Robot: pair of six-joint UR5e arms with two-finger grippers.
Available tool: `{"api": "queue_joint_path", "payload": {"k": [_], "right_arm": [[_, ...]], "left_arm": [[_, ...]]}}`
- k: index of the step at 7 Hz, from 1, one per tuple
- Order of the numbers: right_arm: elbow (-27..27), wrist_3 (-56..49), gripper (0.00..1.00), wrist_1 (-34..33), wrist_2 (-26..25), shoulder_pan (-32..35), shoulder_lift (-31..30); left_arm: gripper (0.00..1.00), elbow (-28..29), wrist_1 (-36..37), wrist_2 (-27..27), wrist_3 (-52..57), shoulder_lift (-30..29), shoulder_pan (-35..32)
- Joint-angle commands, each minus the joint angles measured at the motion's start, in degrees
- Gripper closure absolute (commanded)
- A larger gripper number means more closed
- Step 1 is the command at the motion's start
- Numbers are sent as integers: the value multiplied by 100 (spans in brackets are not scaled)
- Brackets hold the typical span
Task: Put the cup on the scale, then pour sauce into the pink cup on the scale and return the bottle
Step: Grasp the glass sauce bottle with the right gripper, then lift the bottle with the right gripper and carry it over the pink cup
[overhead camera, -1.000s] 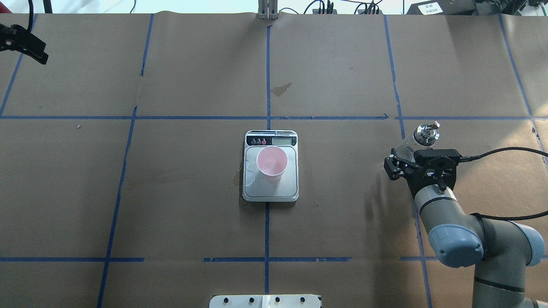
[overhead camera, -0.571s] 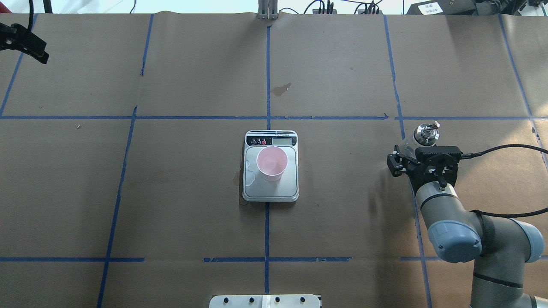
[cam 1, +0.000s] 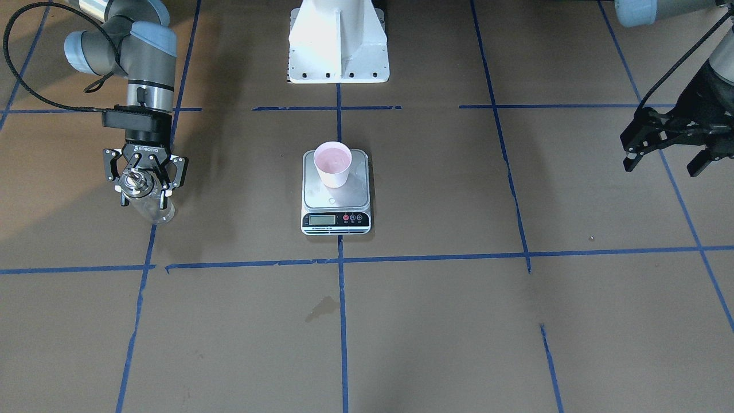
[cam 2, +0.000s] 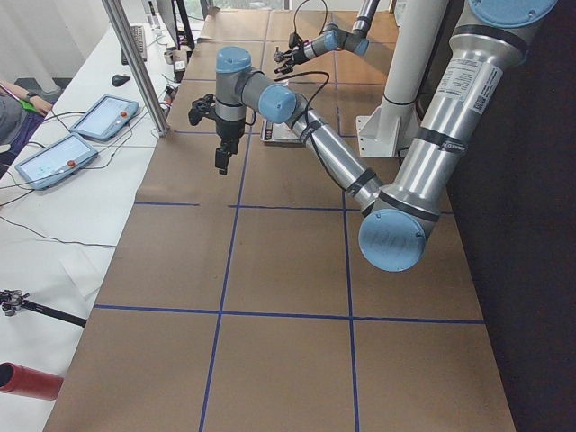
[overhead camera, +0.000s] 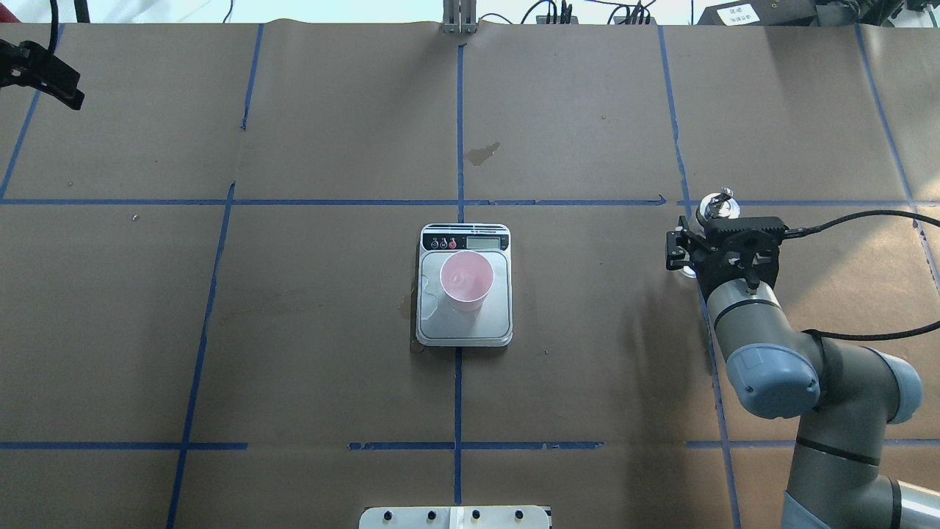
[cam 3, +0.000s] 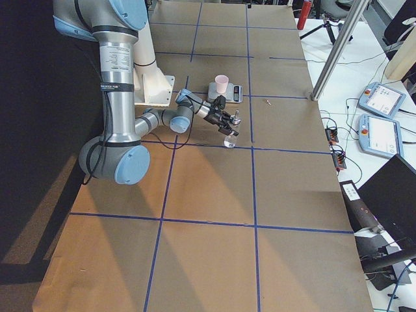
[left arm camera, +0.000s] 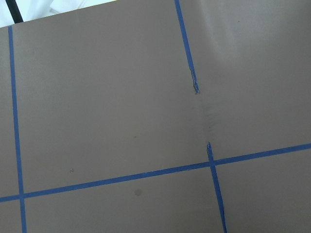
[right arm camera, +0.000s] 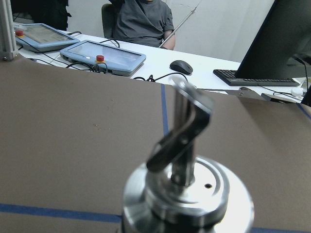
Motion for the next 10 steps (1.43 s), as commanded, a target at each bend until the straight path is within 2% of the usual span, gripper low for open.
{"api": "queue_joint_path", "payload": {"k": [1,2,3,4,5,6,8,9,10], "right_arm": [[357,-776,100,-50,323,124,168],[532,-1640,100,-486,880,498,716],[708,-2031,100,-786,1286,754,1044],[736,-2253,100,-815,1343,739,1186],[762,-3056,100,-824,1247,721,1231],[823,-4064,100,-824,811,625,1214],[780,-5273,100,-964,-707,-207,1214],[771,-5470,100,-1278,-1236,-498,1240],[745,-5498,100,-1673,-1528,-762,1380]], "left_arm": [[0,-1,0,-7,-1,29,1],[0,-10,0,-15,42,82,-8],[0,-10,-9,-7,60,109,-17],[0,-18,-9,-7,69,126,-43],[0,-1,-9,-15,165,205,-52],[0,86,-9,-50,505,258,-113],[0,148,-44,-42,1872,695,-611],[0,479,-53,-42,2724,767,-1015],[0,813,-140,-24,3663,959,-1445]]}}
